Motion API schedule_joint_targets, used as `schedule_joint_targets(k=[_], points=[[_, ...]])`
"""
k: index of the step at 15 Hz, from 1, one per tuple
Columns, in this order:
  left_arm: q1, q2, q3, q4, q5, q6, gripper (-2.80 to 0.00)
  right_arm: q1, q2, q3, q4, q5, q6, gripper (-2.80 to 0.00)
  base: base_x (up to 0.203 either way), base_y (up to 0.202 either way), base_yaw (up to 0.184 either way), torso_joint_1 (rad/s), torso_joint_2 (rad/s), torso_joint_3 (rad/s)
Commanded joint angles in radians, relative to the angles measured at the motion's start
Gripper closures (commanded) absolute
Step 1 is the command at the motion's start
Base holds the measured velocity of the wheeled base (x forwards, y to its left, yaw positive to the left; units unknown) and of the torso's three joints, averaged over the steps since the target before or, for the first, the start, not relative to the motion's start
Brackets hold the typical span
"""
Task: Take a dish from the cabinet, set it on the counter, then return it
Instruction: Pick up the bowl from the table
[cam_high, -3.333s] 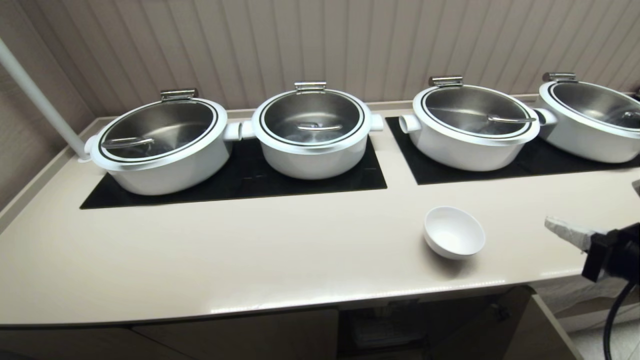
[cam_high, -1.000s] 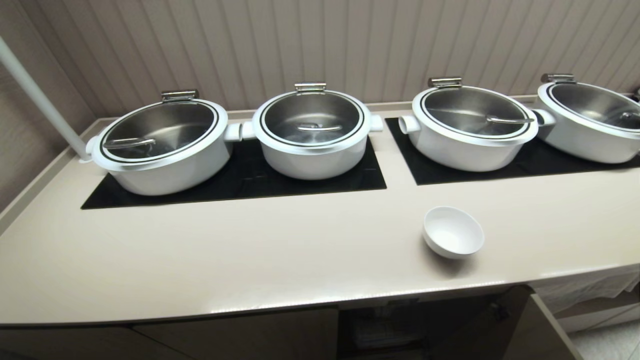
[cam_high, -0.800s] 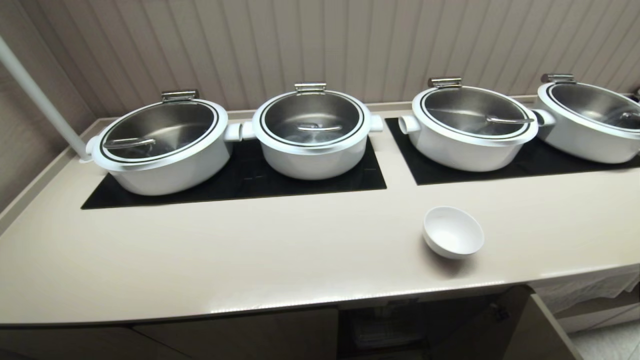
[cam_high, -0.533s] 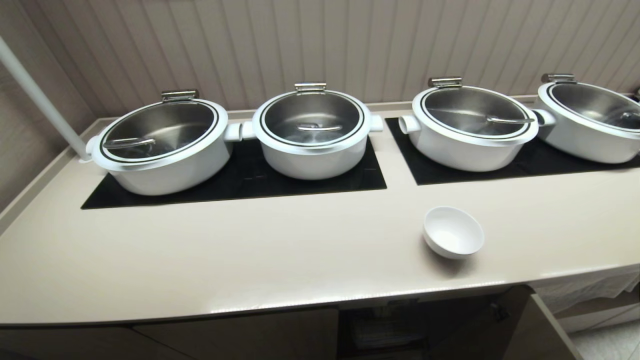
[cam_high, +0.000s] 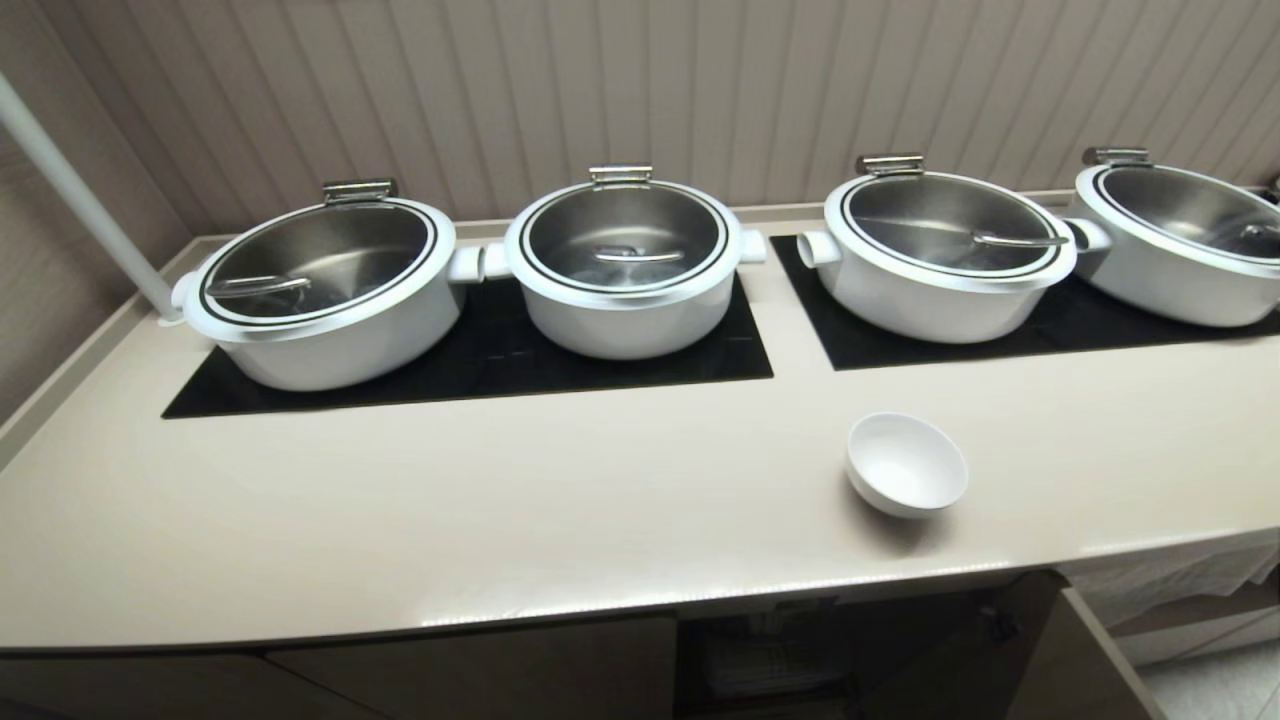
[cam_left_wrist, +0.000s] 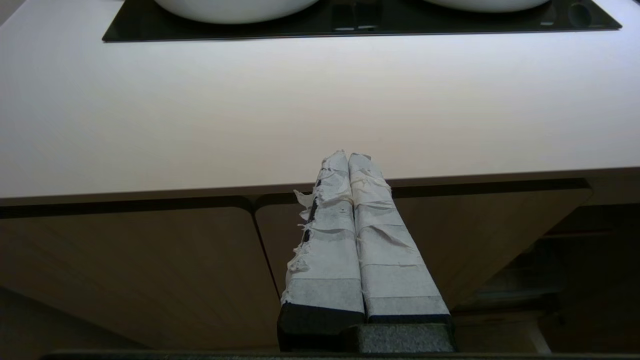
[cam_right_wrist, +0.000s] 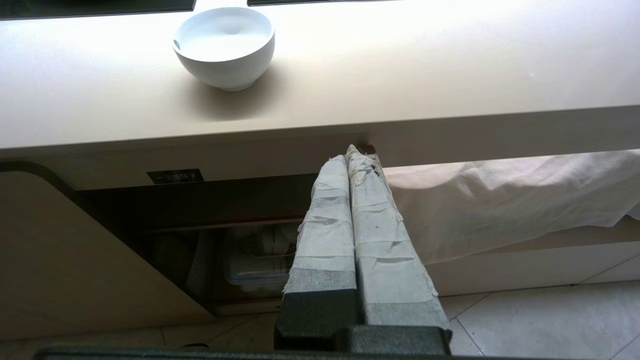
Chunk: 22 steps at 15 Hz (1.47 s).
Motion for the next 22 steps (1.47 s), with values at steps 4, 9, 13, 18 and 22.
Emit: schedule_joint_targets(k=[4,9,13,18,22], points=[[0.0,0.0,0.0,0.0,0.0,-0.001,0.0,0.001,0.002,0.0,-0.002,0.0,0.006,0.0,0.0,0.0,0.0,0.0,0.0,0.0],[0.0,0.0,0.0,0.0,0.0,-0.001,0.0,0.001,0.002,0.0,-0.002,0.0,0.005,0.0,0.0,0.0,0.0,0.0,0.0,0.0],[0.0,0.0,0.0,0.0,0.0,-0.001,0.0,0.0,0.002,0.0,-0.001,0.002,-0.003,0.0,0.0,0.0,0.0,0.0,0.0,0.0],[0.0,0.0,0.0,0.0,0.0,-0.001,0.0,-0.005,0.103,-0.024,-0.015,0.003,-0.029,0.0,0.0,0.0,0.0,0.0,0.0,0.0],[0.0,0.0,0.0,-0.002,0.0,-0.001,0.0,-0.011,0.288,-0.06,-0.099,-0.001,-0.029,0.0,0.0,0.0,0.0,0.0,0.0,0.0]])
